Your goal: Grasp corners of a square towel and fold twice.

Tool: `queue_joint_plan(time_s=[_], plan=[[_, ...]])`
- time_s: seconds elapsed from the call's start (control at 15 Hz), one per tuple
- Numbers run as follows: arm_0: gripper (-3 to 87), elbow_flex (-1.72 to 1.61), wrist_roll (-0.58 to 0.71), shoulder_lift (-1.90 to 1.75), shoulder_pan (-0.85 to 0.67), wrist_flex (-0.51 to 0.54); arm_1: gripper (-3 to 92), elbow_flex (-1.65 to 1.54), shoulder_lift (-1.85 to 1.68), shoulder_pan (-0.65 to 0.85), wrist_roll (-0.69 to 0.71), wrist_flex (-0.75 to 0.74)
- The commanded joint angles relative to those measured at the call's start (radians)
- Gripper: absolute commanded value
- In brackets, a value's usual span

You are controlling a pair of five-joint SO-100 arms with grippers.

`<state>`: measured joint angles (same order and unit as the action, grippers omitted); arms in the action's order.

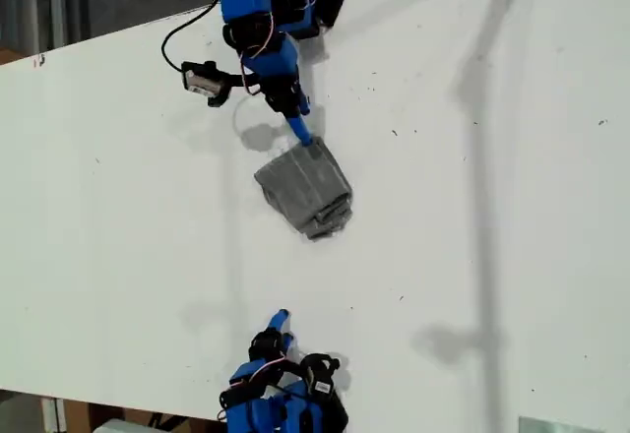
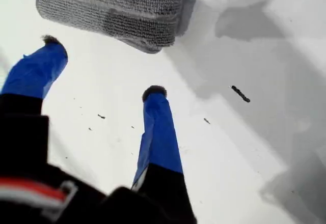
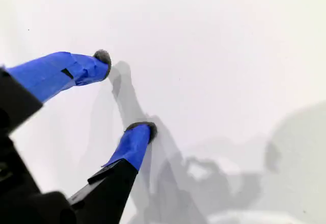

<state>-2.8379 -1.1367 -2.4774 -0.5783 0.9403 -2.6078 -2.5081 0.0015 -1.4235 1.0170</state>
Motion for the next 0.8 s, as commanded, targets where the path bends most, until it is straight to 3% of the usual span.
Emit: queue_joint_plan(time_s=[0.0,0.07,0.13,0.2,0.27,0.4,0.6,0.73], plan=[[23.0,-0.029,-0.009,-0.112,-0.014,0.026,33.2,-0.078,-0.16,-0.031,-0.049,-0.04],[22.9,-0.074,0.009,-0.242,0.014,0.049,32.1,-0.124,-0.224,-0.032,-0.071,-0.052],[22.8,-0.138,-0.003,-0.462,0.035,0.135,29.6,-0.187,-0.308,-0.035,-0.091,-0.061],[22.6,-0.218,-0.037,-0.799,0.038,0.291,29.3,-0.253,-0.419,-0.066,-0.097,-0.058],[22.0,-0.261,-0.071,-1.005,0.094,0.385,28.9,-0.302,-0.538,-0.114,-0.143,-0.002],[19.9,-0.273,-0.124,-0.999,0.106,0.376,27.9,-0.307,-0.785,-0.212,-0.336,0.337],[19.5,-0.275,-0.252,-0.999,0.224,0.376,25.5,-0.304,-0.764,-0.304,-0.362,0.354],[17.3,-0.282,-0.187,-0.999,0.35,0.351,25.2,-0.299,-0.77,-0.222,-0.345,0.362]])
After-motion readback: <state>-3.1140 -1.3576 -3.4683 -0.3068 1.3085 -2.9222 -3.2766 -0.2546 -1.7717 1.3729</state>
